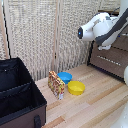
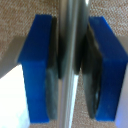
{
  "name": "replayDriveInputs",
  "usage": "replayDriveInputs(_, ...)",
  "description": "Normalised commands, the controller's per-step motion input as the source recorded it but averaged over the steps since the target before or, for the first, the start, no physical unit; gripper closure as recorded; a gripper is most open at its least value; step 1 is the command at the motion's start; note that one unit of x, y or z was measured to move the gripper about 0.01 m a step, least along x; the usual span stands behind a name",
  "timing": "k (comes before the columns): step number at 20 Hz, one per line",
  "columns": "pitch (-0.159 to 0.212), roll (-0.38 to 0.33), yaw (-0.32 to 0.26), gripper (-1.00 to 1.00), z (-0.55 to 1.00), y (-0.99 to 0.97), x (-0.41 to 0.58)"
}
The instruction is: Locate and clasp the grip of the topmost drawer. Steadily and circumspectly yank the drawer open. Discover and seize the nutrition bar using your clamp. Deposit the nutrition bar in the accessible drawer. Unclench the nutrition bar.
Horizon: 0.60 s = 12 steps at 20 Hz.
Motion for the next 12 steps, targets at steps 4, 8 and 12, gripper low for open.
replayDriveInputs(4,0.000,-0.030,-0.001,1.00,-0.28,1.00,-0.004)
replayDriveInputs(8,0.000,-0.033,-0.014,1.00,-0.31,1.00,0.000)
replayDriveInputs(12,-0.001,-0.023,-0.037,1.00,-0.16,0.84,0.028)
